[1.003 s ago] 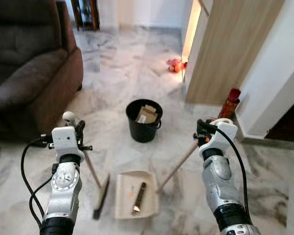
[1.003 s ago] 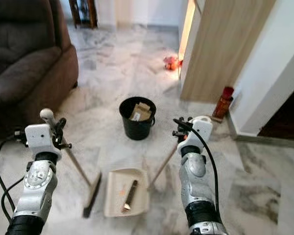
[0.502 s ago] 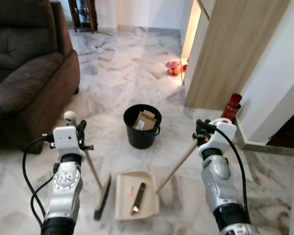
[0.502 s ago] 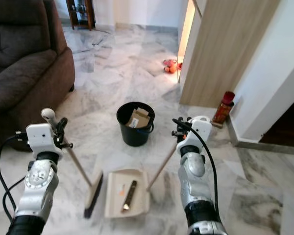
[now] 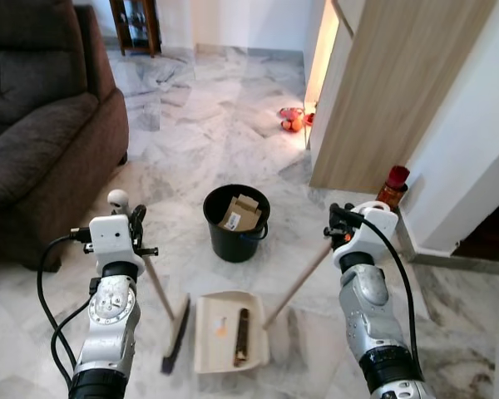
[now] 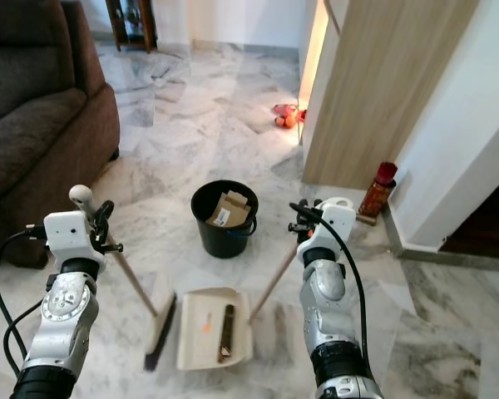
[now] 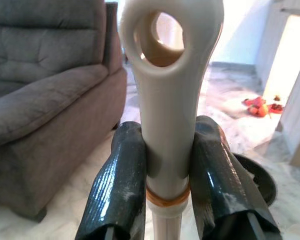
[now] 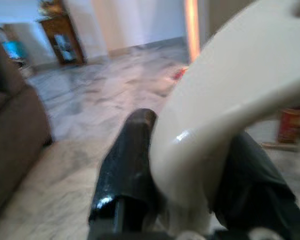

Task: Sweep floor

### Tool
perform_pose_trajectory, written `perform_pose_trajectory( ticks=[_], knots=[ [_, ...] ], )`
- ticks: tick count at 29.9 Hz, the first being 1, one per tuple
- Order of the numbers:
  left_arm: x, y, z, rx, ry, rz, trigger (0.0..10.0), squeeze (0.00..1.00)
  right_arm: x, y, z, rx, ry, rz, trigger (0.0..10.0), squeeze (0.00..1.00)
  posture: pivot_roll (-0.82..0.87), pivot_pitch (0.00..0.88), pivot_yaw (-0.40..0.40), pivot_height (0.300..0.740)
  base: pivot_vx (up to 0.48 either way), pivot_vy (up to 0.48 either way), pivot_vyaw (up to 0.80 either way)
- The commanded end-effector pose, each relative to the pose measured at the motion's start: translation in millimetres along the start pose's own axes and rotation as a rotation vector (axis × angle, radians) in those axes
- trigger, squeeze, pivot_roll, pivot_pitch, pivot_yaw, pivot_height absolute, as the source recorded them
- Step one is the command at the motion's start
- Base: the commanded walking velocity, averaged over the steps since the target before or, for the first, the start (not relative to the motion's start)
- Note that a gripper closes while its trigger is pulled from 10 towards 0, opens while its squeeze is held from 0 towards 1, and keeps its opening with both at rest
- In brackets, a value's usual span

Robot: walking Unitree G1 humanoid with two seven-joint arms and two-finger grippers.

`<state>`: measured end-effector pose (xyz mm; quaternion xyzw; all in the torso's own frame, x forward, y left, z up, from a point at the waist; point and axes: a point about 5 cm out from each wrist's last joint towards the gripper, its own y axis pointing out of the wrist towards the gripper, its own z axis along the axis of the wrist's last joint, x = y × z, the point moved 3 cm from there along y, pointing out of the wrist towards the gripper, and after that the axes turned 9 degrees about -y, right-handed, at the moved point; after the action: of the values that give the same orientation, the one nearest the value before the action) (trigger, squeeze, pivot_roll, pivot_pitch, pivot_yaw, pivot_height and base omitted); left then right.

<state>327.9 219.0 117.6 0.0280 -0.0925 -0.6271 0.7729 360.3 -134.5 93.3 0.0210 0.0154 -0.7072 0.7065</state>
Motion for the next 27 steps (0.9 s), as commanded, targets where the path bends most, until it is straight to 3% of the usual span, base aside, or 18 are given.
perform_pose_trajectory(
  ticks=[1,22,27],
  knots=[
    [9.5,5.2,13.4,0.057,0.005,-0.026,10.0,0.0,3.3,3.5,15.0,0.061,0.035,-0.01,10.0,0.0,0.05,0.038,-0.024,0.74,0.33,0.0,0.0],
    [12.8,6.5,13.3,0.055,-0.002,-0.036,10.0,0.0,5.2,5.9,20.1,0.073,0.026,-0.007,10.0,0.0,0.05,0.054,-0.032,0.74,0.337,0.0,0.0],
    [12.8,6.6,13.4,0.056,-0.003,-0.039,10.0,0.0,5.8,6.0,21.9,0.081,0.022,-0.011,10.0,0.0,0.05,0.052,-0.031,0.74,0.0,0.0,0.0]
  ],
)
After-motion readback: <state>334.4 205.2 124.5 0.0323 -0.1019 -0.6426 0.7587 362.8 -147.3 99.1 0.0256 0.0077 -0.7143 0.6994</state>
